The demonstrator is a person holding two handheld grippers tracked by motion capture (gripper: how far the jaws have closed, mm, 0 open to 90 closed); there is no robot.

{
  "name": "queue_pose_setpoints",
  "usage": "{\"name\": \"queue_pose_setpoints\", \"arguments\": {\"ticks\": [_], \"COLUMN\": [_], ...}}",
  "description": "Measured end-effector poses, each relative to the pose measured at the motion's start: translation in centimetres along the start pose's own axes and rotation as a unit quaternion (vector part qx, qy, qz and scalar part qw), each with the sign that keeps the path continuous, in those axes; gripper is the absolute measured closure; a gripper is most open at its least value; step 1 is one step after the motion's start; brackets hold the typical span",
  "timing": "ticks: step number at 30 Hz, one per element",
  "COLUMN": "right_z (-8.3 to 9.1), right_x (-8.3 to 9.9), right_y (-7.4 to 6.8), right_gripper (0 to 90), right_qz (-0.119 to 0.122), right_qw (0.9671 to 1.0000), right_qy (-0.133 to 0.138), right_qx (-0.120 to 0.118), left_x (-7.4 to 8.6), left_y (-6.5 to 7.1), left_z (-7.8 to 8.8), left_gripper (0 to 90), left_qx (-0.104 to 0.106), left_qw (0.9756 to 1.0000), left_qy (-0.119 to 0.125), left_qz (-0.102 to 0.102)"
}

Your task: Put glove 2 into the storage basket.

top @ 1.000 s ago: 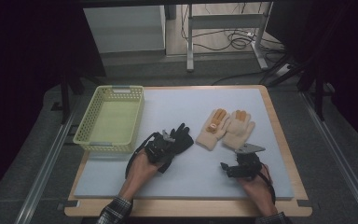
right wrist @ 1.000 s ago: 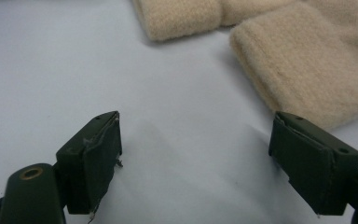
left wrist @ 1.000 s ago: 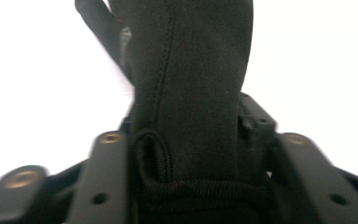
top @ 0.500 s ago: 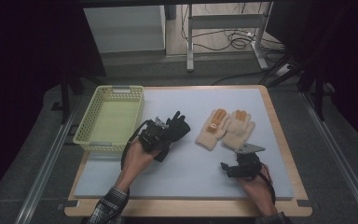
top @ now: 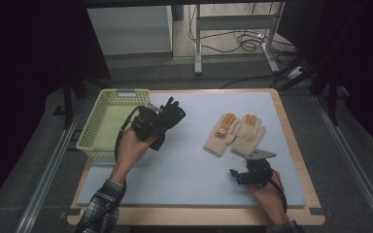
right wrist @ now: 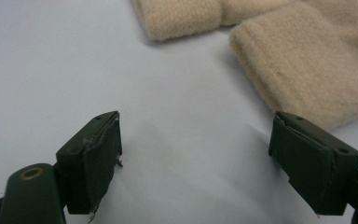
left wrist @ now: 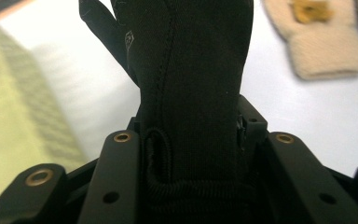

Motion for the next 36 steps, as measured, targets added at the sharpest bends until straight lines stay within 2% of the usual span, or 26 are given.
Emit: {"name": "queue_pose_setpoints", "arguments": {"ticks": [7,17,22,26,30,36], "right_z": [0.0,0.0,0.0,0.0,0.0,0.0], "right_x": [0.0,0.0,0.0,0.0,0.0,0.0], "right_y": [0.0,0.0,0.0,0.0,0.0,0.0], "right_gripper": [16.7,16.7,16.7,16.7,16.7,16.7], "right_qz": [0.000,0.000,0.000,0.000,0.000,0.000], "right_qw": [1.0000,1.0000,1.0000,1.0000,1.0000,1.0000], "right_qy": [0.000,0.000,0.000,0.000,0.000,0.000], "right_qx": [0.000,0.000,0.000,0.000,0.000,0.000], "left_x": [-0.1,1.4,2.6,3.5,4.5,5.9], "left_y": [-3.4,-8.5,-11.3,-13.1,-14.5,-16.3], "left_z": [1.4,2.3,2.3,2.2,1.5,-0.2], "left_gripper": [61.5,59.8,59.2,58.7,58.2,57.8], "left_qx": [-0.036,-0.073,-0.091,-0.106,-0.120,-0.130], "left_qw": [0.9989,0.9948,0.9908,0.9873,0.9832,0.9771], "left_qy": [0.007,0.004,-0.006,-0.024,-0.048,-0.083], "left_qz": [0.029,0.070,0.099,0.116,0.129,0.147]}}
Point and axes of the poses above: each handheld gripper's, and its own axes: z roughly backward along the jaws, x roughly out of its underside, y roughly to its right, the point moved 1 cm from there along -z, roughly forward along the jaws, and after that the axes turned 5 degrees about y, right-handed, at the moved point
